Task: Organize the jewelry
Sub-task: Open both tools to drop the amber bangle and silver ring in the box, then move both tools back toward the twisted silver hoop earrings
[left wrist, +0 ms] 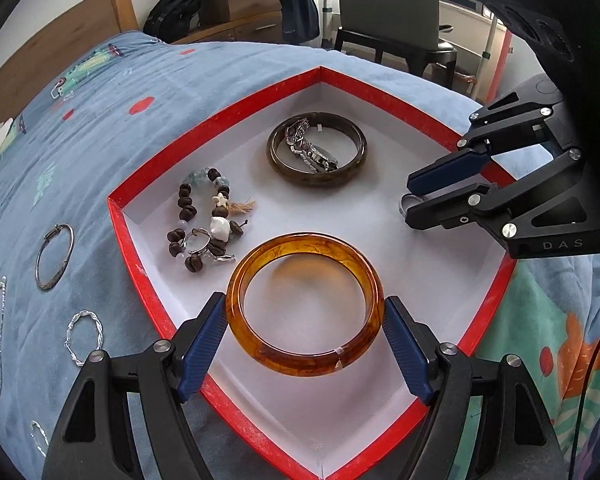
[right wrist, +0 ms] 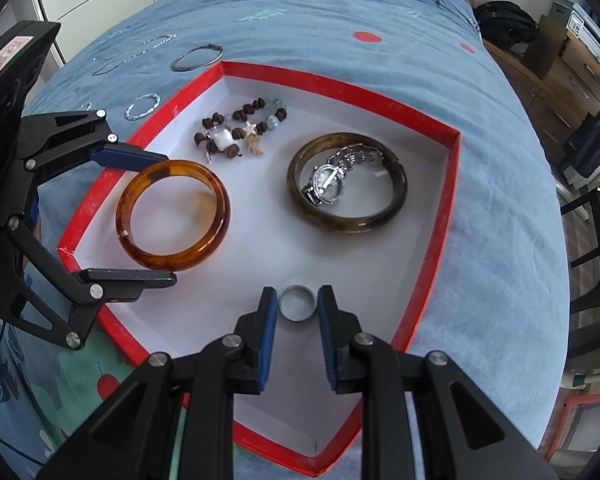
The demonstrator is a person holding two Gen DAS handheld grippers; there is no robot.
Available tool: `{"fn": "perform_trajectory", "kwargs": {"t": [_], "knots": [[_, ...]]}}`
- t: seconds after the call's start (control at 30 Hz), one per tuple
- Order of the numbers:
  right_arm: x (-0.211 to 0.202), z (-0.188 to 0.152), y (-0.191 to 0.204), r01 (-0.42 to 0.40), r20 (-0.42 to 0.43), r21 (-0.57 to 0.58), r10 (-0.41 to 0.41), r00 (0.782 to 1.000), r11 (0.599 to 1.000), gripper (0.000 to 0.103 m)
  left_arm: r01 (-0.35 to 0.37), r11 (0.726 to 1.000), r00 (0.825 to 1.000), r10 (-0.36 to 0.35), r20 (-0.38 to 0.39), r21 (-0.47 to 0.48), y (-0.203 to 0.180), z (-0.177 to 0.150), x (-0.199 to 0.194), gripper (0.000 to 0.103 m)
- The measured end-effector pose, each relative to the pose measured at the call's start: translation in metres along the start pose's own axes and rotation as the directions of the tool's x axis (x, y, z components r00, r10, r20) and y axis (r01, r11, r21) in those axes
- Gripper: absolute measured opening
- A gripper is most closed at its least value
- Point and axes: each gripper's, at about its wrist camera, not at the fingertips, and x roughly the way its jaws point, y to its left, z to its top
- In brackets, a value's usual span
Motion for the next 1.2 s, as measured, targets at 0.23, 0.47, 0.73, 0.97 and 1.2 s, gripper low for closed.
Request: {"fn": "perform_trajectory", "kwargs": {"t": [0.23,0.47,0.73,0.97,1.2], "knots": [[-0.016,-0.009,-0.003,-0.001,0.03,0.036,0.0,1.0,0.999,0.021,0.002,1.0,1.0,-0.002,-0.001,0.0,0.002,0.002,-0.005,0.077],[-0.039,-0.016,-0.006,0.005,0.064,0.089,-0.011,0.998,0.996,0.021,-0.008,1.0,1.0,0.007,0.01,0.011,0.005,0.0,-0.019,0.081],[-0.067,-0.021,0.003,0.022,0.094,0.133,-0.035,0.995,0.991,0.021,-0.013,1.0,1.0,0.014,0.028,-0.016,0.009,-0.005,-0.046,0.083],[-0.107,-0.031,0.029,0.051,0.118,0.151,-0.069,0.991,0.987,0.021,-0.038,0.995,0.996,0.046,0.081,-0.098,0.022,-0.029,-0.1,0.084],[-0.144,-0.035,0.073,0.053,0.153,0.15,-0.077,0.985,0.987,0.021,-0.112,0.969,0.984,0.139,0.115,-0.218,0.053,-0.094,-0.169,0.085]]}}
